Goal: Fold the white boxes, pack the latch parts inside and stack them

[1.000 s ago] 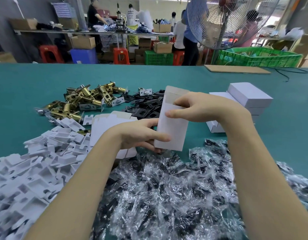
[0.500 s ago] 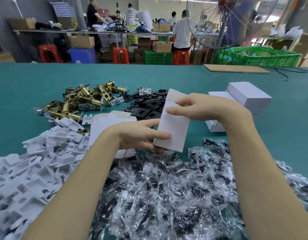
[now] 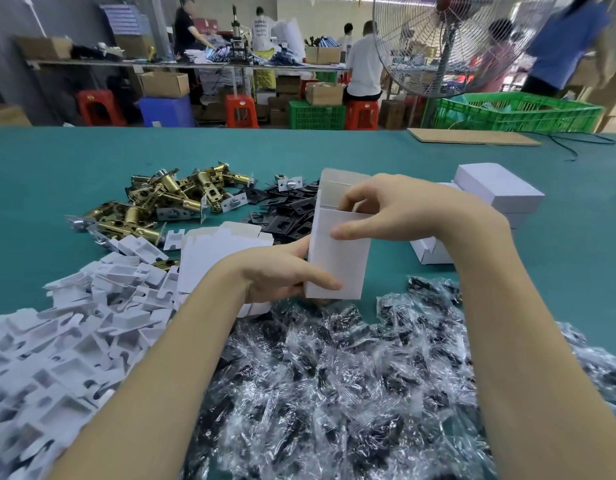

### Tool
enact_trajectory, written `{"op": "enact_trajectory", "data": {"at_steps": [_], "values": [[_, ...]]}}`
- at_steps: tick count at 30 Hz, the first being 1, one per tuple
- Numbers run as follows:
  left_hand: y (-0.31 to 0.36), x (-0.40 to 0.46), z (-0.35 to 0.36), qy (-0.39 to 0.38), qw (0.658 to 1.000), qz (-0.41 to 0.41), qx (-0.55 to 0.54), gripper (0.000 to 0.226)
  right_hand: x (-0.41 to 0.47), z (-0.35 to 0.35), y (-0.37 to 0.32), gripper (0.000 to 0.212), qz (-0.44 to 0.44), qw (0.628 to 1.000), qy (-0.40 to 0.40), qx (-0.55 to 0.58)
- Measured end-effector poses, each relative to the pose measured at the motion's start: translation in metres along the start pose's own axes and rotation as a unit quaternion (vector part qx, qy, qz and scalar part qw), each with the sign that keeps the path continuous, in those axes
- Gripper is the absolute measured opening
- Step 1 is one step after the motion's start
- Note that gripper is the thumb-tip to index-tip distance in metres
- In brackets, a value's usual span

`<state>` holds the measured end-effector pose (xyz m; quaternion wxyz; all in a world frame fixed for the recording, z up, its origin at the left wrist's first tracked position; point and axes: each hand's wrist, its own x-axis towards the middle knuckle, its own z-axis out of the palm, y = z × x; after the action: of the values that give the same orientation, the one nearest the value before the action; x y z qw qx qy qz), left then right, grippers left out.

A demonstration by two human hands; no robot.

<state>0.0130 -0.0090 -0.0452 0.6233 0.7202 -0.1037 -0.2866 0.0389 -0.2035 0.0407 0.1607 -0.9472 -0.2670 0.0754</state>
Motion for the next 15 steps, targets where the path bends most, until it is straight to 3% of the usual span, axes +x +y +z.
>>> {"op": "enact_trajectory", "data": {"at_steps": [6,15], "values": [[0.002,0.001,-0.002,0.055,0.997,0.035,-0.037,0.062,-0.003,-0.002,-0.018,0.018,-0.049,0.995,0.081,-0.036],[-0.004,0.012,-0.001,0.176,0.979,0.105,0.016,0.053,-0.003,0.000,-0.030,0.006,-0.064,0.992,0.105,-0.031]]}}
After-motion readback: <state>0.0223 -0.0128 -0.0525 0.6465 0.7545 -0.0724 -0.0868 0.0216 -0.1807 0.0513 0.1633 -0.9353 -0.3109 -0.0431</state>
